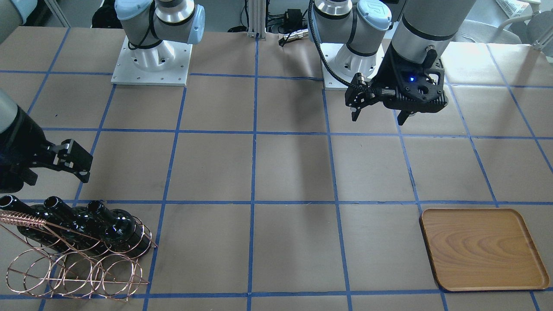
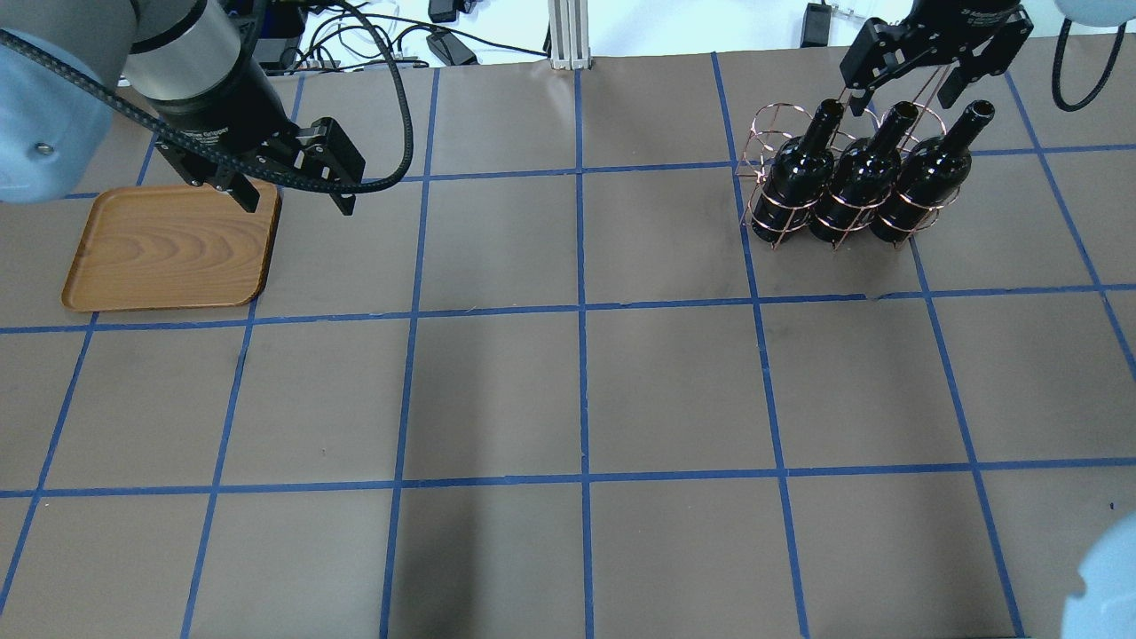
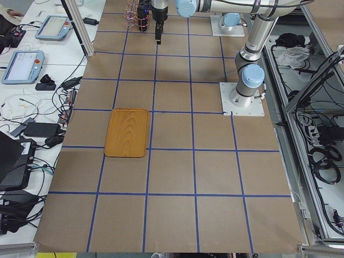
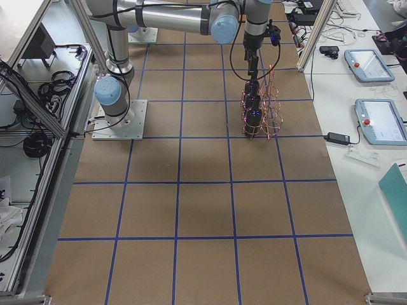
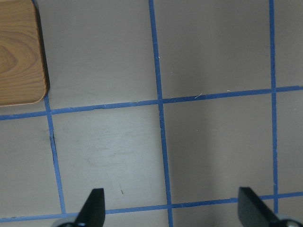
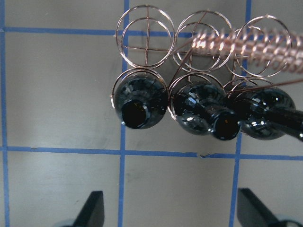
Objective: Take wine from basket and place on tray
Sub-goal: 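Lower the right gripper onto a dark wine bottle in the copper rack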
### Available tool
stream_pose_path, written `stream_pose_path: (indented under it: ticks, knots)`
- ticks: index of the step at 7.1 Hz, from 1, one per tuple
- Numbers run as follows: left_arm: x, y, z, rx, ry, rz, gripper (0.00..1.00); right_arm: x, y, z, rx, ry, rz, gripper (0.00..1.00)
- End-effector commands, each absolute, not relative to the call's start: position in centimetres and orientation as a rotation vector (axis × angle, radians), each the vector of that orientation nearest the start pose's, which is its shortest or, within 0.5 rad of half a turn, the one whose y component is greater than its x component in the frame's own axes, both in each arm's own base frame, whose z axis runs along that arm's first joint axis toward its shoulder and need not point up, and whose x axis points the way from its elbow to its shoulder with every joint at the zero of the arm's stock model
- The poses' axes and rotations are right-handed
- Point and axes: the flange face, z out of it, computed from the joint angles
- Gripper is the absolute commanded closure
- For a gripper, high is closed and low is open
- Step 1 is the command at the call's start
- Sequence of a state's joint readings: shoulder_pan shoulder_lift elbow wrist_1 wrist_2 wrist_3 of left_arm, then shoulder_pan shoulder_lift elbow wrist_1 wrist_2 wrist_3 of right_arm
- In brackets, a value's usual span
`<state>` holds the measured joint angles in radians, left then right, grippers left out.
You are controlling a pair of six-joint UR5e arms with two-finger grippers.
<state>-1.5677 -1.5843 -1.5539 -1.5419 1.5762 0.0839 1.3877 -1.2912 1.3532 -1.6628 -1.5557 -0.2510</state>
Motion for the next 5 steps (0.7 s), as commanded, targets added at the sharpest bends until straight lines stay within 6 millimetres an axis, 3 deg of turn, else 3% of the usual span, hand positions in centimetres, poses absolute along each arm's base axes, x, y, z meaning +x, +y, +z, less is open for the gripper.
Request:
stream_pose_path:
  ticks: [1, 4, 5]
  knots:
    - [-13.1, -50.1, 49.2, 0.13, 3.131, -0.05, 0.0, -0.2, -64.7, 41.6, -0.123, 3.127, -0.02, 0.0]
    - [-13.1, -50.1, 49.2, 0.127, 3.131, -0.05, 0.0, -0.4, -65.8, 40.5, -0.111, 3.123, -0.044, 0.01]
    - [-13.1, -50.1, 49.2, 0.127, 3.132, -0.053, 0.0, -0.5, -66.1, 39.5, -0.11, 3.124, -0.021, 0.08]
